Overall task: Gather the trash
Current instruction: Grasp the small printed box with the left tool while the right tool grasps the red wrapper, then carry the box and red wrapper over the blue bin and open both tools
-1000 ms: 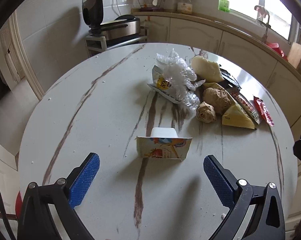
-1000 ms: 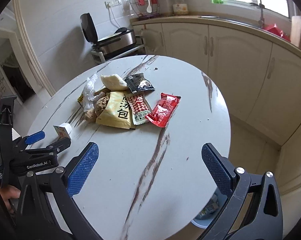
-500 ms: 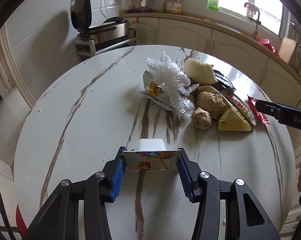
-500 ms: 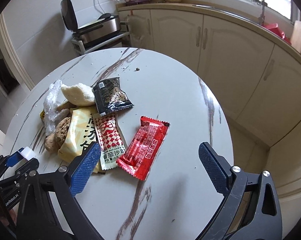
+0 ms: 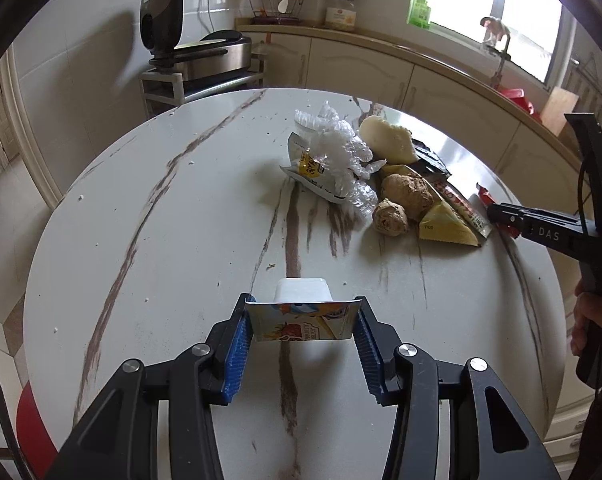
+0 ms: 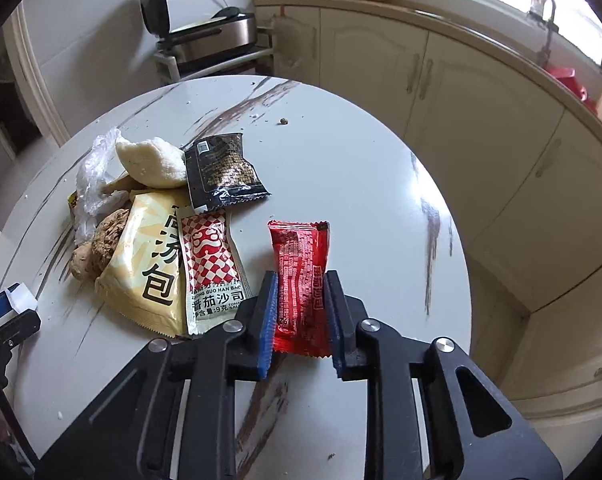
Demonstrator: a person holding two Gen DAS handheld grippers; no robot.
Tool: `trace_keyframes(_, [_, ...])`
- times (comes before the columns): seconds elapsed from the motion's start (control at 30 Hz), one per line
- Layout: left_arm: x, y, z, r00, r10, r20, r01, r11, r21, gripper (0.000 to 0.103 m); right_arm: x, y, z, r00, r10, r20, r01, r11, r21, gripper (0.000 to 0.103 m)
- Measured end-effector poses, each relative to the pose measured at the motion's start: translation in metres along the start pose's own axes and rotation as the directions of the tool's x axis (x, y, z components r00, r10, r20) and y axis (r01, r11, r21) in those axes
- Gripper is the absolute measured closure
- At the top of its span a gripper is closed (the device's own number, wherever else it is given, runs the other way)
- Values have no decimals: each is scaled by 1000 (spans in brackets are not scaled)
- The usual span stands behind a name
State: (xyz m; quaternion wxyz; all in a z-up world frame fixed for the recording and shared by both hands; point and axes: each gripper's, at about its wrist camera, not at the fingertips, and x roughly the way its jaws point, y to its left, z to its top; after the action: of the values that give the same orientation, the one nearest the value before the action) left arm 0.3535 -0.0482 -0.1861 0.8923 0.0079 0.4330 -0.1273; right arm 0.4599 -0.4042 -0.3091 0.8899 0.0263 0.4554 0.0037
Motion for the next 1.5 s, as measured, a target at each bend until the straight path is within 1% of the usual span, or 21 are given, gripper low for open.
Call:
trace_keyframes(0.03, [-5, 1, -1, 1000, -4, 5, 4, 1000, -2, 58, -4, -3, -2, 1000, 22, 8, -22, 1000, 16, 93])
trace_keyframes(0.1, [-16, -1, -4, 1000, -9, 15, 9, 1000, -3, 58, -15, -7, -8, 997, 67, 40, -69, 997, 41, 96])
trace_keyframes(0.23, [-40, -14, -8, 999, -17, 48, 16, 1000, 22, 58, -44, -5, -21, 987, 127, 97, -132, 990, 47, 96])
trace_keyframes(0.4, [-69, -47, -13, 996, -43, 82, 36, 996, 79, 58, -81, -17, -46, 965, 203, 168, -219, 972, 80, 96])
trace_keyframes(0.5, [-87, -79, -18, 992, -72, 99, 58, 989, 137, 58, -102, -36, -64, 954, 209, 214, -237, 964, 117, 96])
trace_keyframes(0.6, [-100, -119, -25, 989, -110, 102, 87, 974, 212, 58, -123, -63, -85, 945, 197, 260, -245, 956, 165, 96])
trace_keyframes(0.7, [-103, -165, -35, 983, -165, 81, 136, 948, 287, 58, -142, -98, -114, 940, 162, 299, -238, 942, 238, 96])
trace_keyframes(0.77, [-100, -199, -43, 978, -202, 43, 178, 929, 326, 58, -150, -123, -133, 941, 134, 311, -229, 928, 293, 96])
trace_keyframes(0.8, [-98, -215, -47, 975, -221, 28, 199, 919, 341, 58, -152, -136, -144, 947, 100, 304, -202, 923, 326, 96])
trace_keyframes(0.83, [-95, -231, -50, 971, -238, 14, 217, 908, 359, 58, -153, -145, -155, 954, 64, 293, -169, 921, 350, 96])
trace_keyframes(0.87, [-92, -246, -53, 968, -252, -2, 234, 895, 380, 58, -154, -155, -164, 955, 44, 292, -154, 917, 368, 96])
trace_keyframes(0.9, [-88, -263, -58, 964, -264, -19, 249, 881, 403, 58, -154, -164, -173, 957, 37, 289, -152, 909, 388, 96])
trace_keyframes(0.97, [-74, -292, -63, 957, -283, -61, 280, 854, 439, 58, -150, -180, -190, 962, 2, 272, -121, 899, 422, 96])
trace_keyframes(1.07, [-45, -323, -69, 948, -288, -137, 319, 833, 452, 58, -138, -211, -219, 970, -20, 242, -105, 865, 491, 96])
trace_keyframes(1.13, [-20, -338, -75, 948, -263, -180, 317, 828, 463, 58, -126, -227, -236, 976, -32, 215, -90, 840, 535, 96])
trace_keyframes(1.2, [8, -350, -80, 948, -233, -217, 312, 816, 487, 58, -112, -240, -249, 981, -33, 193, -85, 816, 571, 96])
trace_keyframes(1.23, [21, -355, -82, 945, -221, -240, 314, 814, 489, 58, -104, -247, -256, 983, -25, 183, -89, 804, 588, 96])
trace_keyframes(1.3, [49, -364, -86, 933, -216, -288, 337, 806, 486, 58, -89, -256, -265, 987, -25, 157, -76, 791, 607, 95])
trace_keyframes(1.37, [75, -371, -87, 932, -188, -311, 327, 807, 492, 58, -74, -264, -272, 991, -6, 134, -79, 779, 621, 95])
trace_keyframes(1.43, [96, -377, -85, 929, -174, -326, 324, 808, 491, 58, -61, -269, -278, 993, 2, 115, -74, 773, 630, 95])
trace_keyframes(1.5, [113, -385, -84, 928, -162, -335, 322, 800, 506, 56, -48, -273, -283, 995, 16, 101, -78, 764, 641, 95])
